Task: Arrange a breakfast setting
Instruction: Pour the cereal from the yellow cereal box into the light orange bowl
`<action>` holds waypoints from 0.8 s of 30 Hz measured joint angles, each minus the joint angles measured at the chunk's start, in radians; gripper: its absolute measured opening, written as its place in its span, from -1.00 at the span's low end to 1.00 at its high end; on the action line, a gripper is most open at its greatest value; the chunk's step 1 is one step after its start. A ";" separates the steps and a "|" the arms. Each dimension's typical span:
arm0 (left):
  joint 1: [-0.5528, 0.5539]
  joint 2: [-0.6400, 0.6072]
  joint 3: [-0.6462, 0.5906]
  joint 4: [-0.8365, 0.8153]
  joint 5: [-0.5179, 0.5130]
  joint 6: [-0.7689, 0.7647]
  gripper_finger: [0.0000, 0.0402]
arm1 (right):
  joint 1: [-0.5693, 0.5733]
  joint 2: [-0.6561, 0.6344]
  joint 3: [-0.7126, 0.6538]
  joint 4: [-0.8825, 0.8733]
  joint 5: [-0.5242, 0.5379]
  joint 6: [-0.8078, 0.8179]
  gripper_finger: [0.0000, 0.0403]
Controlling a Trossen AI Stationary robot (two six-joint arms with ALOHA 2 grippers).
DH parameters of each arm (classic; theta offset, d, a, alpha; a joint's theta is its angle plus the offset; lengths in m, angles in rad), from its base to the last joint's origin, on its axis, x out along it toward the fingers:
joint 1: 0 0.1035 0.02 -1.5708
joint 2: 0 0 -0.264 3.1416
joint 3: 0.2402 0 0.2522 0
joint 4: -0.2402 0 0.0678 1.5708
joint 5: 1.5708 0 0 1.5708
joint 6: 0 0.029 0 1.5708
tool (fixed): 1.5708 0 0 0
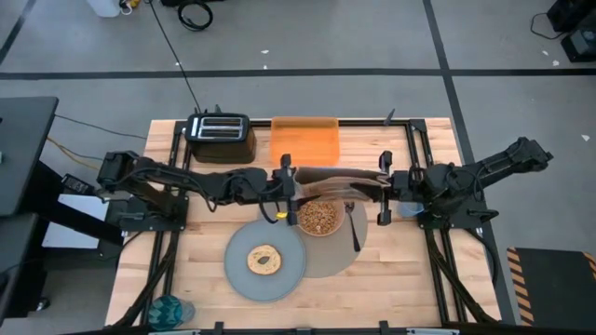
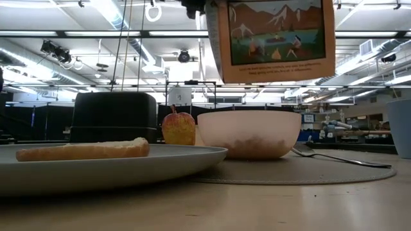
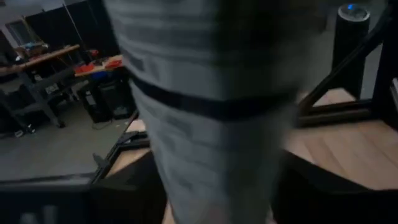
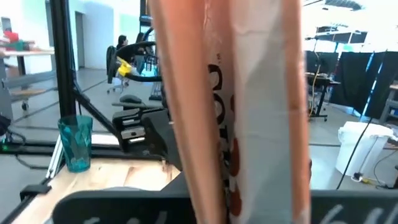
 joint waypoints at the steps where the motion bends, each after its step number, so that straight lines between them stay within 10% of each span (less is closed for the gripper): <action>1: 0.000 -0.016 0.001 -0.033 -0.011 0.000 0.18 | -0.003 -0.001 0.000 0.002 0.000 0.005 -0.94; 7: -0.008 -0.166 0.000 -0.388 -0.118 -0.045 0.55 | -0.020 -0.021 0.000 0.011 0.120 0.011 -0.94; 15: -0.028 -0.343 -0.010 -0.966 -0.242 -0.401 0.58 | -0.127 -0.091 -0.098 0.029 0.530 -0.007 -0.94; 20: -0.076 -0.351 -0.081 -0.950 -0.247 -0.459 0.58 | -0.282 -0.135 -0.192 0.142 0.800 -0.031 -0.94; 24: -0.108 -0.351 -0.152 -0.860 -0.245 -0.465 0.58 | -0.432 -0.136 -0.235 0.180 0.786 -0.018 -0.94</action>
